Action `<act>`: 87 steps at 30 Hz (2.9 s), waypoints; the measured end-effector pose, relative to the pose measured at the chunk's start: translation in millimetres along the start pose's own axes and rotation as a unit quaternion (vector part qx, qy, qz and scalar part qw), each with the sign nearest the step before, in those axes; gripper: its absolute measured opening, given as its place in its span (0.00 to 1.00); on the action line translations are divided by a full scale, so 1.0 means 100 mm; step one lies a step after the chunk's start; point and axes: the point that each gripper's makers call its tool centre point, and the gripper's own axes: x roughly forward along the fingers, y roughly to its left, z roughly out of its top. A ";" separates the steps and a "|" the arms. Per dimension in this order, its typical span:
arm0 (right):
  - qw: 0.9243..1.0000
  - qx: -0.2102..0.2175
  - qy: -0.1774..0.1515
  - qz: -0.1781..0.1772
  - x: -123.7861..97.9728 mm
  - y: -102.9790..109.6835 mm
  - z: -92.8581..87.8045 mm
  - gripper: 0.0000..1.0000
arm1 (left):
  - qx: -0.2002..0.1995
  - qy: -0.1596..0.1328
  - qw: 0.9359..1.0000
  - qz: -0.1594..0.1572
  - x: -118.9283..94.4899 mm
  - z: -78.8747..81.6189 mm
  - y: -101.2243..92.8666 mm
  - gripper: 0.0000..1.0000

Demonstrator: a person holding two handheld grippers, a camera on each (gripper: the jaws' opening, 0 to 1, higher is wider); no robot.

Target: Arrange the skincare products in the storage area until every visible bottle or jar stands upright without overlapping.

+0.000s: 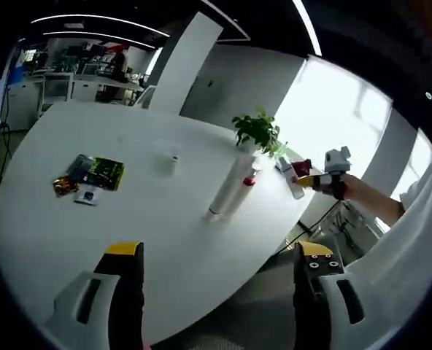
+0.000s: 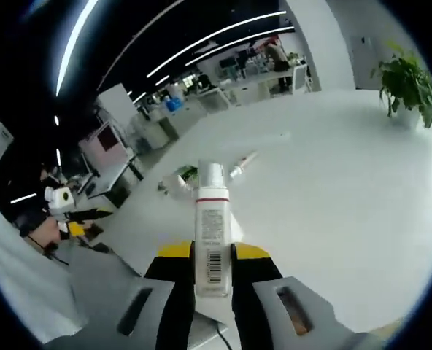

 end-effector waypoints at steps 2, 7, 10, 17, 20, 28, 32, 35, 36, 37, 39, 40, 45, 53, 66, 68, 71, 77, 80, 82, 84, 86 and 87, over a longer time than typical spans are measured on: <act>1.000 -0.001 -0.009 0.012 0.01 0.13 0.01 0.17 | 0.004 0.002 1.000 -0.007 0.02 0.01 -0.07 0.77; 0.995 -0.037 -0.034 0.085 0.12 0.57 0.05 0.17 | -0.011 -0.027 0.998 -0.048 0.02 0.16 -0.27 0.74; 0.981 -0.093 -0.070 0.153 0.20 0.95 0.14 0.17 | -0.012 -0.044 0.996 -0.075 -0.01 0.27 -0.40 0.72; 0.950 -0.113 -0.082 0.279 0.35 1.74 0.21 0.17 | -0.004 -0.126 0.980 -0.157 -0.21 0.82 -0.84 0.70; 0.938 -0.108 -0.080 0.320 0.39 1.96 0.20 0.17 | 0.000 -0.171 0.965 -0.200 -0.34 1.10 -1.04 0.67; 0.914 -0.116 -0.070 0.383 0.45 2.35 0.12 0.18 | 0.065 -0.153 0.964 -0.207 -0.32 1.19 -1.24 0.52; 0.903 -0.122 -0.078 0.404 0.44 2.47 0.14 0.18 | 0.075 -0.147 0.963 -0.215 -0.31 1.16 -1.32 0.41; 0.900 -0.127 -0.078 0.411 0.43 2.51 0.15 0.18 | 0.082 -0.145 0.962 -0.217 -0.33 1.17 -1.36 0.31; 0.898 -0.130 -0.078 0.413 0.42 2.52 0.14 0.18 | 0.093 -0.145 0.962 -0.213 -0.33 1.18 -1.37 0.29; 0.897 -0.133 -0.076 0.415 0.41 2.53 0.14 0.18 | 0.107 -0.145 0.962 -0.207 -0.34 1.18 -1.37 0.28; 0.896 -0.140 -0.072 0.414 0.41 2.53 0.12 0.18 | 0.139 -0.138 0.960 -0.200 -0.35 1.19 -1.41 0.27; 0.896 -0.142 -0.072 0.414 0.41 2.53 0.12 0.18 | 0.151 -0.130 0.960 -0.198 -0.35 1.18 -1.42 0.26; 0.898 -0.169 -0.059 0.401 0.42 2.50 0.06 0.18 | 0.234 -0.082 0.951 -0.182 -0.32 1.11 -1.50 0.23; 0.907 -0.187 -0.083 0.367 0.47 2.46 0.12 0.02 | 0.342 -0.026 0.932 -0.119 -0.09 1.05 -1.36 0.17; 0.929 -0.230 -0.040 0.287 0.61 2.15 -0.03 0.30 | 0.282 -0.075 0.924 -0.247 0.17 0.97 -1.48 0.17; 0.929 -0.243 -0.038 0.278 0.61 2.06 -0.02 0.27 | 0.281 -0.073 0.920 -0.264 0.24 0.92 -1.55 0.17; 0.926 -0.260 -0.030 0.272 0.60 1.97 -0.06 0.23 | 0.270 -0.082 0.914 -0.292 0.33 0.88 -1.65 0.17; 0.925 -0.313 -0.004 0.214 0.68 1.58 -0.17 0.21 | 0.278 -0.074 0.911 -0.295 0.64 0.73 -1.70 0.16; 0.921 -0.334 0.030 0.198 0.76 1.40 -0.30 0.21 | 0.282 -0.053 0.913 -0.291 0.78 0.60 -1.64 0.16; 0.918 -0.336 0.046 0.203 0.82 1.30 -0.40 0.21 | 0.282 -0.036 0.915 -0.286 0.88 0.50 -1.59 0.16; 0.919 -0.336 0.049 0.199 0.89 1.20 -0.45 0.21 | 0.279 -0.025 0.919 -0.278 0.97 0.44 -1.53 0.15; 0.922 -0.327 0.055 0.200 1.00 1.08 -0.53 0.21 | 0.278 -0.010 0.921 -0.272 1.08 0.38 -1.44 0.15; 0.923 -0.324 0.057 0.198 1.03 1.04 -0.56 0.21 | 0.280 -0.003 0.922 -0.268 1.13 0.36 -1.39 0.15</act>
